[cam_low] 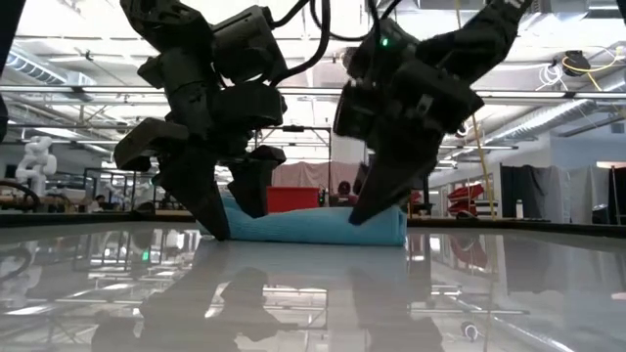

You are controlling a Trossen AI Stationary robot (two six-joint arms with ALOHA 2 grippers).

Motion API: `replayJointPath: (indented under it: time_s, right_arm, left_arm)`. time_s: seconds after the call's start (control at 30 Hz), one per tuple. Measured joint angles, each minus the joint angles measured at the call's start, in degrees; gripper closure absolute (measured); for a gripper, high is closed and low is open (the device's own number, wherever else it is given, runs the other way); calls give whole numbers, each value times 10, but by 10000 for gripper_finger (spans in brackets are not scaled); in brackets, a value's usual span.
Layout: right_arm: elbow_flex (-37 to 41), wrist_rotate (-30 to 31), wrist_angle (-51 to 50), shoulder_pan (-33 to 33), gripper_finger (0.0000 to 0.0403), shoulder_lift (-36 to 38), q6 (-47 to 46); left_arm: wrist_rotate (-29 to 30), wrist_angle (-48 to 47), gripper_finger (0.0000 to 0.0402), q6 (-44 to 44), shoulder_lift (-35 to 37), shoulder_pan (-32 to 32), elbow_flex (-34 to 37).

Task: Roll towel
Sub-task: Roll the blue towel

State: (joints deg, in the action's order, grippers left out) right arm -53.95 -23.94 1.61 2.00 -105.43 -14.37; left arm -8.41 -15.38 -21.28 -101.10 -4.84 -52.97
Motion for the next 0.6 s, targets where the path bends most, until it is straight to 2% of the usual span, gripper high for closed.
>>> replayJointPath:
  time_s: [0.3, 0.43, 0.6]
  right_arm:
    - [-4, -38, 13, -5, 278, -65, -43]
    - [-3, -50, 11, -11, 278, -54, -56]
    - [1, -40, -10, -19, 278, -6, -66]
  left_arm:
    - [-6, -1, 123, 0, 0, 0, 0]
    - [-7, -9, 123, 0, 0, 0, -3]
    - [-8, -62, 123, 0, -1, 0, -35]
